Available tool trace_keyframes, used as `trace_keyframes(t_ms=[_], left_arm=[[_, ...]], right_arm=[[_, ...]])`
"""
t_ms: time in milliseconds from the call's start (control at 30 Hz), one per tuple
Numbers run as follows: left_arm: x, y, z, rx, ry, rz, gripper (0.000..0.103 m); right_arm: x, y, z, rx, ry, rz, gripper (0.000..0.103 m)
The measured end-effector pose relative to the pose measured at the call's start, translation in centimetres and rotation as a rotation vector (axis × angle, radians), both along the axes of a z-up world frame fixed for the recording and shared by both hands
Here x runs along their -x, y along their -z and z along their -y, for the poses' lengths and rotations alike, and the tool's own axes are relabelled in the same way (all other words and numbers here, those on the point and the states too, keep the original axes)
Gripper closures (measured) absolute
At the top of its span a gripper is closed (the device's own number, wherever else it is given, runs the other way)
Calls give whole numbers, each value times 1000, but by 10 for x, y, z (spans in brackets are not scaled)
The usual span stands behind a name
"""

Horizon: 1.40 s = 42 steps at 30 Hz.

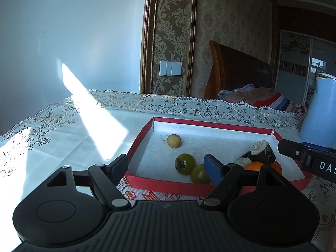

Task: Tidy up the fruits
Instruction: 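Close right tool on the white-fleshed eggplant slice beside the tray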

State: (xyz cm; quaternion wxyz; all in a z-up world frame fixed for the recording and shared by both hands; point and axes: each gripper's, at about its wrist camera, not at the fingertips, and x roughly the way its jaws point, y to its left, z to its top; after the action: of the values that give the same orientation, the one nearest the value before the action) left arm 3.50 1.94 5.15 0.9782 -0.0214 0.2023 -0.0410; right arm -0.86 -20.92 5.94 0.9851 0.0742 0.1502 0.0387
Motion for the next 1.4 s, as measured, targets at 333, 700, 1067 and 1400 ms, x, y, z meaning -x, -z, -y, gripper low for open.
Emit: trace_keyframes(t_ms=[333, 700, 1067, 1400], left_arm=[[30, 21, -33, 10, -38, -48, 21], [28, 25, -47, 89, -48, -68, 21], [24, 28, -50, 110, -50, -97, 21], [24, 29, -48, 99, -59, -106, 21]], right_arm=[[27, 19, -22, -6, -163, -125, 53], [-9, 29, -41, -164, -170, -260, 28], [-30, 35, -54, -160, -173, -315, 38], [-35, 36, -62, -130, -170, -317, 54]])
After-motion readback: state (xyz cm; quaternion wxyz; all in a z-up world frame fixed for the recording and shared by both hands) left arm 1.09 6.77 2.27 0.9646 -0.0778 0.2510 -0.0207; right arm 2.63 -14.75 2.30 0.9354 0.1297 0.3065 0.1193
